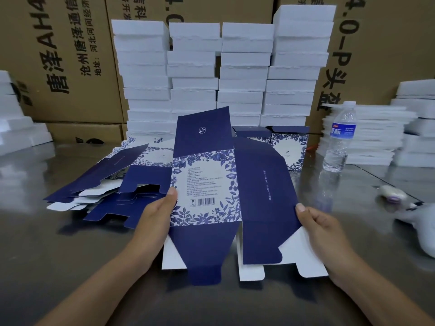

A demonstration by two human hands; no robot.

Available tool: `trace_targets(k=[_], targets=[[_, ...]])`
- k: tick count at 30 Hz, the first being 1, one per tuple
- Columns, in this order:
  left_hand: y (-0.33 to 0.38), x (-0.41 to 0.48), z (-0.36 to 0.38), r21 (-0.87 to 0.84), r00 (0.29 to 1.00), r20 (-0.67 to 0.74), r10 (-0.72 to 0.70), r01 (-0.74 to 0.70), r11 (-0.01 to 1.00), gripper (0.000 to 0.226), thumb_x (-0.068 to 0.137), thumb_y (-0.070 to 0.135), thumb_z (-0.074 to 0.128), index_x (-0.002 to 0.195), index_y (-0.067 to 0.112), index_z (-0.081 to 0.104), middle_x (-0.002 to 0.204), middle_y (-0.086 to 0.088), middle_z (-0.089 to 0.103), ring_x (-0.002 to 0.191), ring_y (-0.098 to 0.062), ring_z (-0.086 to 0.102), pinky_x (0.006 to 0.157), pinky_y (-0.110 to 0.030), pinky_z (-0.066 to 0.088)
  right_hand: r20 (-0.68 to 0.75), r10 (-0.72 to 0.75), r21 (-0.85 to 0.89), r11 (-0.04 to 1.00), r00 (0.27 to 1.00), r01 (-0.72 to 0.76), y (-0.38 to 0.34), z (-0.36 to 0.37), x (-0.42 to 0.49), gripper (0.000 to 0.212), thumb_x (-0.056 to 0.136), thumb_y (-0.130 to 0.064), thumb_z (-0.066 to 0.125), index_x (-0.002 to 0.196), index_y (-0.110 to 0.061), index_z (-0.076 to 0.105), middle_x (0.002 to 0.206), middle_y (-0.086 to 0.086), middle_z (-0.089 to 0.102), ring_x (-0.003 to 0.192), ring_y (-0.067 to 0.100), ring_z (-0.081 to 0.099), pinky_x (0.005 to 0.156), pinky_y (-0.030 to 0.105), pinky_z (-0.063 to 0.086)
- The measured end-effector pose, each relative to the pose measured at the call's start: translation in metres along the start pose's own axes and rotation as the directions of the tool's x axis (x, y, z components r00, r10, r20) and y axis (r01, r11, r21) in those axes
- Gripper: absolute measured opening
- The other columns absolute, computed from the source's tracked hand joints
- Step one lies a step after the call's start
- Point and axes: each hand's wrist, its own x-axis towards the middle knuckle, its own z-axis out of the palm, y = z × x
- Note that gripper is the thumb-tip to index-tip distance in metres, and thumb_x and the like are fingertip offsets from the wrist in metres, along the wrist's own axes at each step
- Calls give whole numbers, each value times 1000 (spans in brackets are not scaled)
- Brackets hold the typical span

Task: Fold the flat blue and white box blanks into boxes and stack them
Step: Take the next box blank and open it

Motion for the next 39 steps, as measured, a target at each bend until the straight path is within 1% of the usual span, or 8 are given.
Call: trace_targets(k=[9,13,16,21,27,31,35,39], targets=[[-1,0,-1,18,999,36,22,-22,1000,37,96,43,43,77,27,70,71,19,72,61,5,66,46,-6,44,-14,-4,-14,1000,1000,4,1,0,1,44,97,-27,48,82,15,52,73,18,58,68,25,51,65,34,38],[-3,0,-3,110,997,67,48,-55,992,41,97,41,42,74,34,76,83,14,74,76,2,69,71,-22,47,-32,-12,-14,1000,999,11,3,-1,3,43,97,-26,47,78,12,52,71,16,55,67,25,49,62,32,36],[-3,2,-6,63,998,59,36,-39,997,38,98,39,43,78,38,76,87,10,75,81,-5,70,81,-31,48,-43,-21,5,1000,999,21,5,0,5,43,96,-29,49,77,9,53,70,17,53,65,24,48,58,30,34],[-3,2,-5,17,999,33,4,-5,1000,39,97,38,45,75,36,76,84,8,75,76,-5,71,81,-33,49,27,15,71,997,1000,-17,3,-1,3,40,92,-34,52,66,-10,70,63,7,69,49,17,61,41,19,44],[2,2,-4,-46,999,11,-52,53,998,37,93,42,50,75,26,77,78,7,75,70,-7,71,69,-28,49,82,11,-28,1000,997,-9,7,-3,4,44,95,-31,49,85,11,60,70,14,67,55,21,59,48,21,42],[5,2,-3,-101,994,33,-105,108,989,32,92,39,52,86,16,73,89,-4,75,83,-20,70,84,-36,50,43,-8,-49,999,999,11,6,-4,6,51,96,-30,48,85,20,49,70,19,55,61,24,50,53,27,36],[4,-1,-4,-85,996,69,-62,68,994,31,95,30,50,84,15,74,93,-6,75,86,-21,69,91,-39,47,32,-12,-53,999,999,13,7,-4,7,52,95,-31,49,80,18,49,68,18,52,58,23,47,49,25,35],[4,1,-7,-115,996,64,-61,68,991,30,95,30,50,88,13,73,92,-8,75,77,-18,71,82,-37,49,22,-62,-107,992,998,64,8,0,5,43,91,-34,53,72,5,49,59,7,58,47,15,51,43,19,37]])
